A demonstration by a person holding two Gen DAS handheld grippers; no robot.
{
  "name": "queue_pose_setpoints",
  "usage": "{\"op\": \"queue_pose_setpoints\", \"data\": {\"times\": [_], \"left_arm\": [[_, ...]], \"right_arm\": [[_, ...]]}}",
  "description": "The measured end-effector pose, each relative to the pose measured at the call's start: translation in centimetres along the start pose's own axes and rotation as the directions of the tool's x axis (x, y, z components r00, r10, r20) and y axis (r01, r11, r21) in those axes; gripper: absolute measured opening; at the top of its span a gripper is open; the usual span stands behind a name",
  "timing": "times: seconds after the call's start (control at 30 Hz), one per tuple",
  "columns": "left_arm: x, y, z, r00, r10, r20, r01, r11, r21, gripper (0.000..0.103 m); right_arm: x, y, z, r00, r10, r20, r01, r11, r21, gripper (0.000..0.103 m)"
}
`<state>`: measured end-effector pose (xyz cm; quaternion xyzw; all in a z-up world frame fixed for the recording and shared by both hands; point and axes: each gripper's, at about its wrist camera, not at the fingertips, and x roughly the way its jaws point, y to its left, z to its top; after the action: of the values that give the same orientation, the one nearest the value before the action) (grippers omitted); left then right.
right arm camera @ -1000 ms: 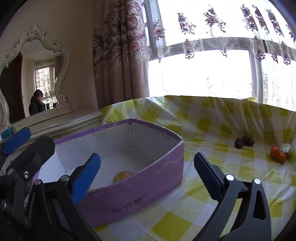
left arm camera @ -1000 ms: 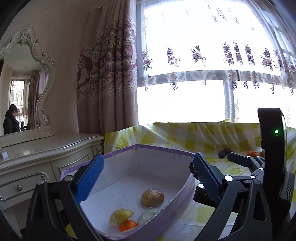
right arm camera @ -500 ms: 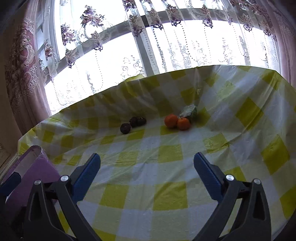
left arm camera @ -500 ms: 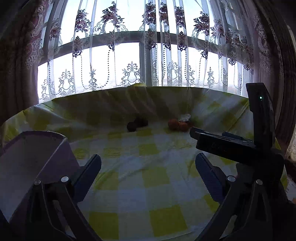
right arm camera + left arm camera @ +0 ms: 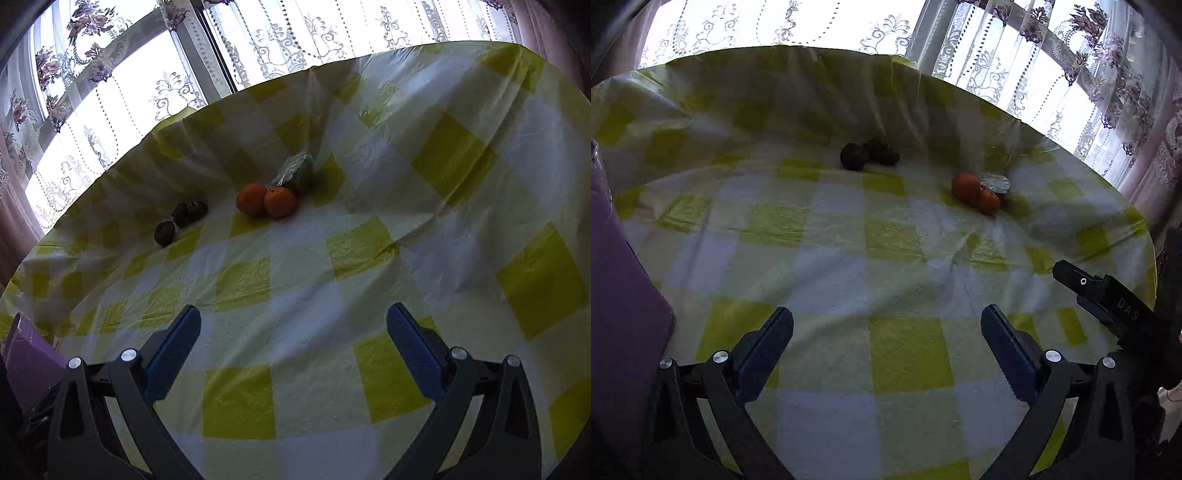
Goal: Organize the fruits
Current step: 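Grasp an orange with the right gripper while the left gripper grasps the other orange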
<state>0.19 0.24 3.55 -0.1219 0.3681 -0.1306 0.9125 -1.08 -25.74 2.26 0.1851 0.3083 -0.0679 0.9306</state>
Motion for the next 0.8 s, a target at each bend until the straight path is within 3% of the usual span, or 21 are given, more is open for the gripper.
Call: {"op": "queue_pose_setpoints", "data": {"times": [0.17,0.33,0.47,0.57,0.63,0.8], "left_arm": [[0.1,1.1,-0.3,0.999,-0.036,-0.017,0.034,0.997,-0.069,0.098],[0.3,1.4,-0.5,0.998,-0.056,-0.028,0.052,0.993,-0.110,0.098],[0.3,1.9,-0.5,0.997,-0.073,-0.035,0.067,0.989,-0.131,0.098],[0.3,2.1,-0.4,0.996,-0.080,-0.035,0.075,0.988,-0.138,0.098],[0.2,1.9,-0.4,0.996,-0.082,-0.029,0.078,0.988,-0.132,0.098],[-0.1,1.3,-0.4,0.997,-0.075,-0.015,0.073,0.993,-0.091,0.098]], "right_arm": [[2.2,-1.1,1.7,0.997,-0.053,-0.055,0.055,0.998,0.042,0.101],[6.3,0.9,4.9,0.984,-0.173,-0.050,0.169,0.982,-0.082,0.101],[10.3,3.0,7.7,0.989,-0.145,-0.041,0.137,0.979,-0.148,0.101],[12.5,3.0,9.8,0.986,-0.162,-0.040,0.157,0.982,-0.103,0.095],[14.0,2.9,10.9,0.987,-0.151,-0.050,0.147,0.986,-0.077,0.084],[15.5,3.4,11.9,0.984,-0.162,-0.074,0.157,0.985,-0.066,0.083]]}}
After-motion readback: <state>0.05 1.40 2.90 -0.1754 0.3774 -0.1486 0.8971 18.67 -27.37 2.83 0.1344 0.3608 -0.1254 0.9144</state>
